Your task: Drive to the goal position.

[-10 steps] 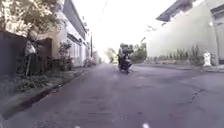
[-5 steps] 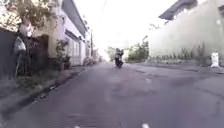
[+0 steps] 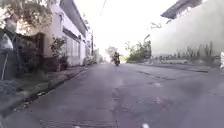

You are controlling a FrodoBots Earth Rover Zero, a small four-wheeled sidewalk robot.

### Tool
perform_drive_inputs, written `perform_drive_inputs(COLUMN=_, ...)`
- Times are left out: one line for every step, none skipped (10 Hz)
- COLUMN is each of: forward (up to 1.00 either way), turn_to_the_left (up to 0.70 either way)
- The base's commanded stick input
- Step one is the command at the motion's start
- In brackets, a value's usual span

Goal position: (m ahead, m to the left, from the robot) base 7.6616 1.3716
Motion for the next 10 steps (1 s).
perform_drive_inputs(forward=1.00, turn_to_the_left=0.00)
perform_drive_inputs(forward=1.00, turn_to_the_left=0.00)
perform_drive_inputs(forward=1.00, turn_to_the_left=0.06)
perform_drive_inputs(forward=1.00, turn_to_the_left=0.38)
perform_drive_inputs(forward=1.00, turn_to_the_left=0.07)
perform_drive_inputs(forward=1.00, turn_to_the_left=0.00)
perform_drive_inputs(forward=1.00, turn_to_the_left=0.00)
perform_drive_inputs(forward=1.00, turn_to_the_left=0.00)
perform_drive_inputs(forward=1.00, turn_to_the_left=0.00)
perform_drive_inputs(forward=1.00, turn_to_the_left=0.00)
